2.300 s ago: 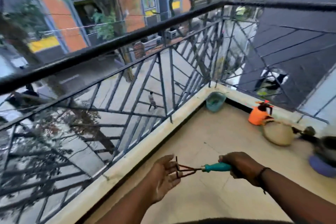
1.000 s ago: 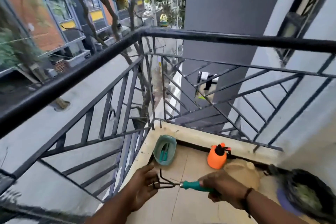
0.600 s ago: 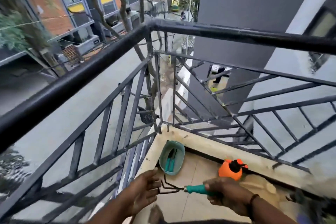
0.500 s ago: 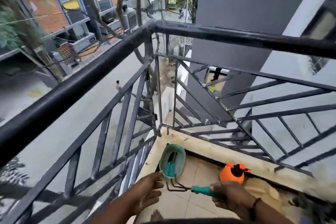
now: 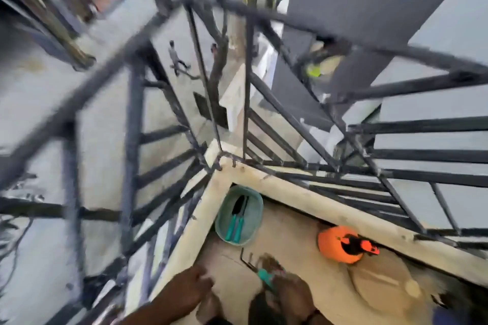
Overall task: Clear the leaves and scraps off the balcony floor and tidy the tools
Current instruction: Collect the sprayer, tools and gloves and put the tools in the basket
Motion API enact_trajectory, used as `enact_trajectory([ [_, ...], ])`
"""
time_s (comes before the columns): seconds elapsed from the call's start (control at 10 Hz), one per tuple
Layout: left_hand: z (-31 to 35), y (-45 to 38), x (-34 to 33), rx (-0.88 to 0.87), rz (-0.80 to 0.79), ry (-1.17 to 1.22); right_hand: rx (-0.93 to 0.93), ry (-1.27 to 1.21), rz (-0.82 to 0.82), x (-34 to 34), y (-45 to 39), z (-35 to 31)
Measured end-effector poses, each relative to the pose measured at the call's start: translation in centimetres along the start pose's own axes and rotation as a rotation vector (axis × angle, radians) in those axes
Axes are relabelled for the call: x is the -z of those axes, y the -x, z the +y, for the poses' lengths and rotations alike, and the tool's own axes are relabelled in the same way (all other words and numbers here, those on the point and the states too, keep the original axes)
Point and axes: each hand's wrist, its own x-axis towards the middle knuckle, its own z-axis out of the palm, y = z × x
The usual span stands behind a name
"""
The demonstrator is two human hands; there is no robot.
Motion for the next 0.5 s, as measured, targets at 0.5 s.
enact_trajectory([
  [0.5, -6.6, -24.6, -17.2, 0.106, -0.127, -0.148, 0.735, 1.002, 0.386, -8.5, -34.1, -3.9],
])
